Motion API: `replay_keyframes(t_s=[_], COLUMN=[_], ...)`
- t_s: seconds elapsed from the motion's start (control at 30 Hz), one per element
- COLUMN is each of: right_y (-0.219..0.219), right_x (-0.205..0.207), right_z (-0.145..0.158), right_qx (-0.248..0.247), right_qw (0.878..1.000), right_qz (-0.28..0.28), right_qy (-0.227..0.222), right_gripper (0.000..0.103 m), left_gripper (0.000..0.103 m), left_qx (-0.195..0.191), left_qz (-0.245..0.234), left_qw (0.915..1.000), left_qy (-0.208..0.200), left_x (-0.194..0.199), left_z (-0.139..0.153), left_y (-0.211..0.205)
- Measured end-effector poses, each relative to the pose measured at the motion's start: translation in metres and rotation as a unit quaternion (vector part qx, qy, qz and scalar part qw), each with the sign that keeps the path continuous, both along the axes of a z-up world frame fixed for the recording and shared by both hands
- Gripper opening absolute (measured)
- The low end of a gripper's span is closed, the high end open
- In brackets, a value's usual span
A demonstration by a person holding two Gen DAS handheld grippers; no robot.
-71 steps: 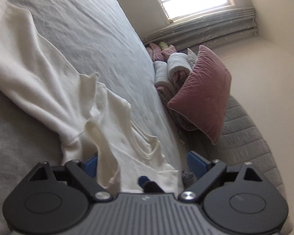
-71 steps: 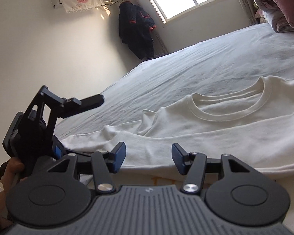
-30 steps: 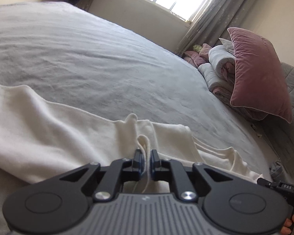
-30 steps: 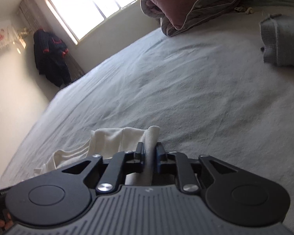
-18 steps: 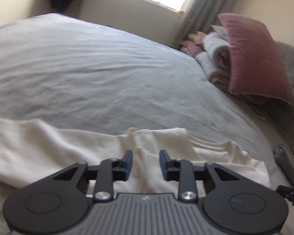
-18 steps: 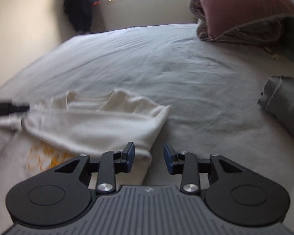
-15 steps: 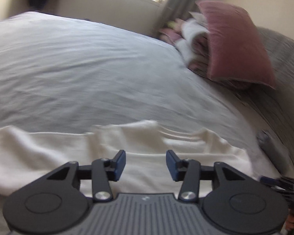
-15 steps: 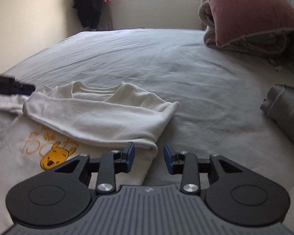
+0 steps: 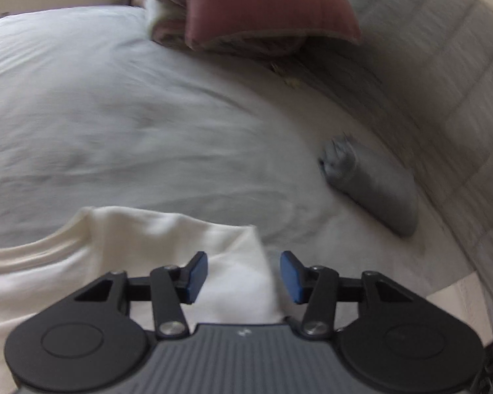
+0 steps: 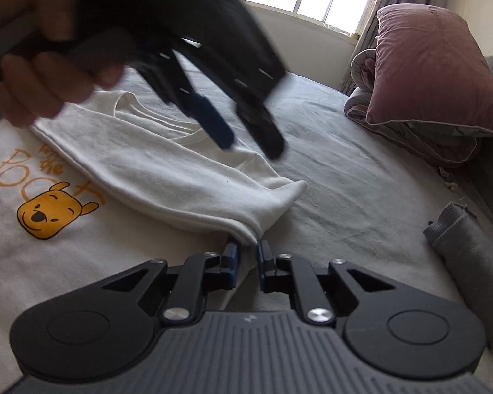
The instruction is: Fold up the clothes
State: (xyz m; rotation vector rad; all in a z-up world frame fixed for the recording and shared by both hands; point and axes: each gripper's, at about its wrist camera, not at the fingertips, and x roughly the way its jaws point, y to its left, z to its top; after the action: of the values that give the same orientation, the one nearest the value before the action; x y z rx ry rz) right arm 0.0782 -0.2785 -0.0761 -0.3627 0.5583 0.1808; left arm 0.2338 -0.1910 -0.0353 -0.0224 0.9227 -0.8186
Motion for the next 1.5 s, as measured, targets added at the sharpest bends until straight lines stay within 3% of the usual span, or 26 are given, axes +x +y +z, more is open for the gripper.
replay_keyframes(t_s=[0.07, 0.1, 0.27, 0.5, 0.6, 0.67, 0.73, 0.77, 0.8, 0.93, 1.0, 1.13, 1.23, 1.37, 1.5], right_y=[0.000, -0.001, 0.000, 0.007, 0.005, 0.001, -0.002, -0.002, -0.002, 0.005, 0.006, -0.007, -0.013, -0.012, 0.001], right_x=[0.000, 0.000, -0.004, -0.006, -0.007, -0.009, -0.016, -0.018, -0.021, -0.024, -0.021, -0.004, 0.002, -0.011, -0.016], right_z=[0.000, 0.000, 0.005, 0.008, 0.013, 0.019, 0.025, 0.027, 0.029, 0.028, 0.025, 0.013, 0.022, 0.037, 0.048], right_qx=[-0.001, 0.000, -0.012, -0.058, -0.059, -0.048, -0.036, -0.034, -0.032, -0.011, 0.009, 0.079, 0.113, 0.135, 0.145], right_qw=[1.000, 1.000, 1.000, 0.997, 0.996, 0.997, 0.998, 0.999, 0.999, 0.998, 0.998, 0.992, 0.987, 0.987, 0.987], right_qz=[-0.001, -0.002, 0.005, 0.039, 0.039, 0.029, 0.028, 0.032, 0.036, 0.064, 0.069, 0.052, 0.037, 0.037, 0.037], right_qy=[-0.001, -0.002, -0.006, 0.044, 0.048, 0.044, 0.033, 0.023, 0.013, -0.015, -0.006, 0.083, 0.106, 0.081, 0.065], right_gripper=[0.010, 0.010, 0.007, 0.008, 0.010, 0.011, 0.027, 0.040, 0.042, 0.042, 0.042, 0.041, 0.041, 0.043, 0.046], left_gripper=[0.018, 0.015, 0.011, 0.011, 0.018, 0.033, 0.034, 0.034, 0.034, 0.034, 0.035, 0.035, 0.039, 0.044, 0.048], left_qx=[0.012, 0.017, 0.036, -0.001, -0.018, -0.034, -0.060, -0.069, -0.074, -0.073, -0.068, -0.056, -0.068, -0.050, -0.035], left_qz=[-0.017, -0.024, -0.011, 0.009, 0.020, 0.027, 0.033, 0.037, 0.041, 0.057, 0.073, 0.105, 0.130, 0.177, 0.250], left_qw=[0.9998, 0.9995, 0.9993, 0.9999, 0.9996, 0.9989, 0.9975, 0.9968, 0.9964, 0.9955, 0.9950, 0.9928, 0.9891, 0.9829, 0.9677], left_qy=[0.003, 0.006, -0.003, -0.009, -0.012, -0.016, -0.017, -0.014, -0.014, -0.018, -0.008, 0.012, 0.013, -0.008, -0.003], left_x=[-0.002, -0.003, -0.001, -0.005, -0.012, -0.018, -0.028, -0.032, -0.036, -0.052, -0.059, -0.073, -0.088, -0.107, -0.114], left_z=[-0.006, -0.009, -0.027, -0.034, -0.028, -0.023, -0.016, -0.014, -0.012, -0.012, -0.019, -0.029, -0.019, -0.001, 0.006], left_y=[-0.014, -0.019, -0.026, -0.016, -0.005, 0.005, 0.026, 0.036, 0.046, 0.083, 0.101, 0.138, 0.173, 0.225, 0.277])
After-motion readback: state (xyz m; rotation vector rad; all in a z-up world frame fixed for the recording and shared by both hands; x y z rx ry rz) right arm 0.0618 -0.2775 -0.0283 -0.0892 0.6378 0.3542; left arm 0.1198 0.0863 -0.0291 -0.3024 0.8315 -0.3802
